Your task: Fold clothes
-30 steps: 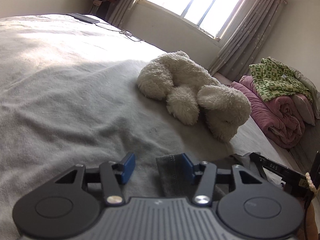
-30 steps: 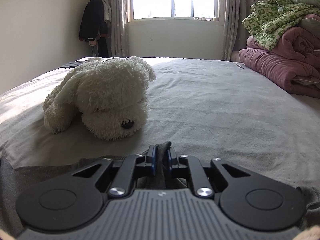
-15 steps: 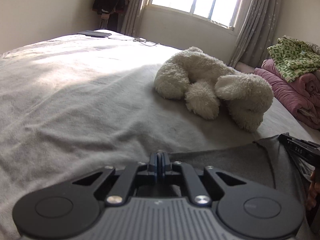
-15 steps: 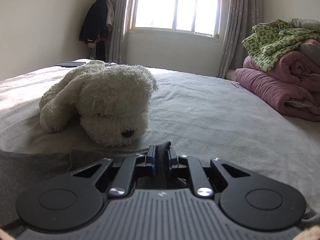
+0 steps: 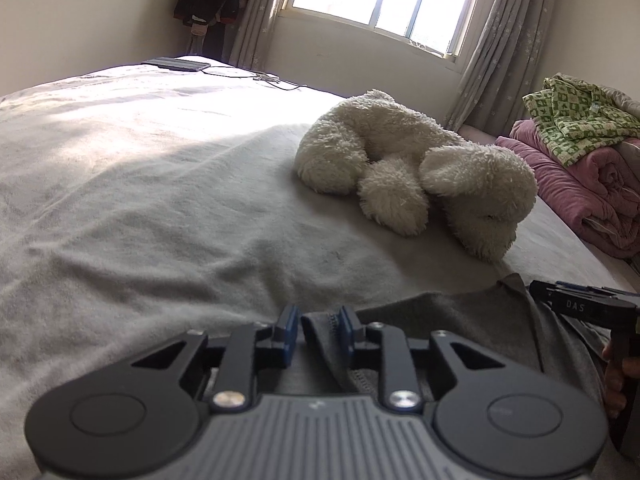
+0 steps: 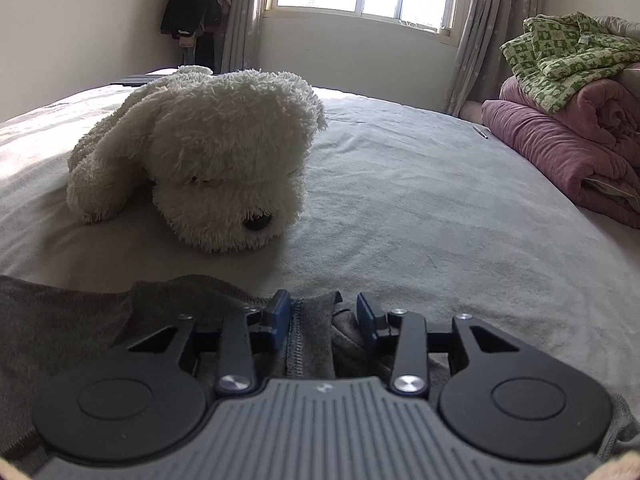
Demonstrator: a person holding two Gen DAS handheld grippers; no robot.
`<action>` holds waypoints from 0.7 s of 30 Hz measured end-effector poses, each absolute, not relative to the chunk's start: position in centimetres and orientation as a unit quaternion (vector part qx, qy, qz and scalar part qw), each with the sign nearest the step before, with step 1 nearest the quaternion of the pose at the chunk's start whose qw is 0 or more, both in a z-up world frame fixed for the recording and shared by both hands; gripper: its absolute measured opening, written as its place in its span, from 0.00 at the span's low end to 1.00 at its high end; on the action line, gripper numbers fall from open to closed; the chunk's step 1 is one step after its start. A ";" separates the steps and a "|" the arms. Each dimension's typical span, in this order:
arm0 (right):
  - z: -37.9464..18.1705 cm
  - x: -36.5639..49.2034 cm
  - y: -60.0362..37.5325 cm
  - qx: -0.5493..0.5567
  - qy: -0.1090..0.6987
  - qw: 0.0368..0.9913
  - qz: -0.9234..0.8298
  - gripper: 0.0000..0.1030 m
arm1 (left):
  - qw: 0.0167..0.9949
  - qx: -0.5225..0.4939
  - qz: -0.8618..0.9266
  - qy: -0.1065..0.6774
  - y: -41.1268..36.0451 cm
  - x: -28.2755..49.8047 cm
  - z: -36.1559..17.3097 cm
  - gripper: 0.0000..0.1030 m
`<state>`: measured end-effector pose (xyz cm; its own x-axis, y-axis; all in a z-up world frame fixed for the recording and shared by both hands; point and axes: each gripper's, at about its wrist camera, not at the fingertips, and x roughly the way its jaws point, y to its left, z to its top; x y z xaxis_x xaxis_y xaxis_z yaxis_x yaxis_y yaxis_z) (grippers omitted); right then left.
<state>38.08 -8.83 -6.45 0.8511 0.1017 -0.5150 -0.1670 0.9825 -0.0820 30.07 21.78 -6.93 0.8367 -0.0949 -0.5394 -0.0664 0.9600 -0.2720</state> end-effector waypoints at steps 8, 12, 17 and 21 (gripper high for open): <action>-3.2 33.8 -14.6 0.004 0.275 0.961 0.028 0.55 | 0.947 -0.154 -0.033 0.280 21.6 30.2 -7.0 0.50; -1.8 31.1 -17.4 -0.008 0.269 0.963 0.004 0.56 | 0.947 -0.153 -0.045 0.278 21.3 30.3 -7.0 0.59; -0.6 27.1 -22.9 0.001 0.264 0.964 -0.018 0.59 | 0.947 -0.154 -0.047 0.279 21.4 30.0 -6.7 0.60; -1.1 25.0 -27.6 0.022 0.278 0.959 -0.040 0.59 | 0.948 -0.088 -0.032 0.306 19.8 30.0 -5.4 0.67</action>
<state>25.02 -27.62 -1.10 0.8418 -0.0648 -0.5358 0.0895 0.9958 0.0201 30.03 19.83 -5.37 0.8111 -0.1149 -0.5736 0.0078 0.9825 -0.1859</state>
